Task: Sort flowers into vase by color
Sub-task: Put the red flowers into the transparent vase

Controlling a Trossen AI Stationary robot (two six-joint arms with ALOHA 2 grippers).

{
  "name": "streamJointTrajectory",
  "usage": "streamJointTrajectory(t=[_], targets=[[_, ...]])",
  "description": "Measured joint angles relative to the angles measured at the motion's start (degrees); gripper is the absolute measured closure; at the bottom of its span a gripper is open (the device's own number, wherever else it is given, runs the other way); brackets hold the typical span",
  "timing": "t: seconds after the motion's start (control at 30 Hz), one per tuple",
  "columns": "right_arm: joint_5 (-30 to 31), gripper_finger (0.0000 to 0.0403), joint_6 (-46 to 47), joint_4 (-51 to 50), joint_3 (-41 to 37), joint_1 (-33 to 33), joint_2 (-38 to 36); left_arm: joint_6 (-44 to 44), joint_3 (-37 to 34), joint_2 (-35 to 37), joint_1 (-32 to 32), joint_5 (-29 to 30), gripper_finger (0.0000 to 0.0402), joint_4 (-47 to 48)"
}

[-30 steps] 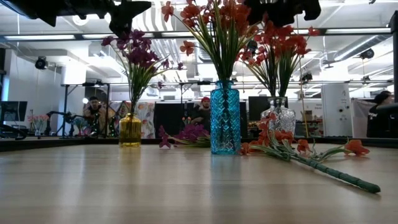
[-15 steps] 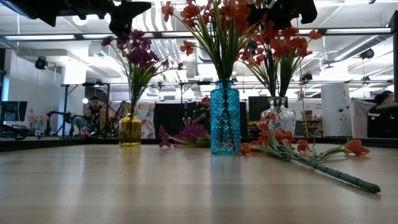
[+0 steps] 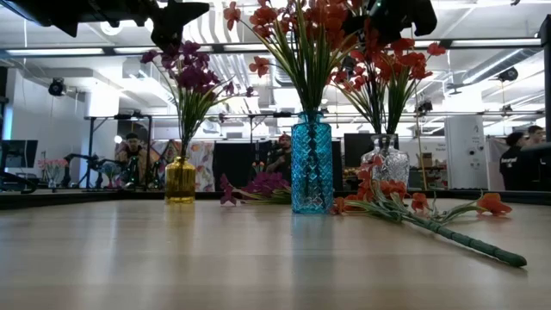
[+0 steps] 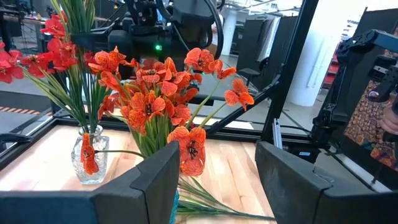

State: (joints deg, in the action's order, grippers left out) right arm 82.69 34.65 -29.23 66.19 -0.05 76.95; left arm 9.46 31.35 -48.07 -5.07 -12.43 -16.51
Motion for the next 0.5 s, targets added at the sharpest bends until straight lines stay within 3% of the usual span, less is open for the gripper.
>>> streamJointTrajectory(t=[0.17, 0.5], targets=[[-0.56, 0.0353, -0.02, -0.02, 0.00, 0.00, -0.02, -0.01, 0.00, -0.01, 0.00, 0.00, 0.0205, 0.00], [-0.79, 0.0256, -0.37, -0.24, 0.00, 0.02, -0.11, -0.01, 0.00, 0.00, -0.01, 0.00, 0.0205, 0.04]])
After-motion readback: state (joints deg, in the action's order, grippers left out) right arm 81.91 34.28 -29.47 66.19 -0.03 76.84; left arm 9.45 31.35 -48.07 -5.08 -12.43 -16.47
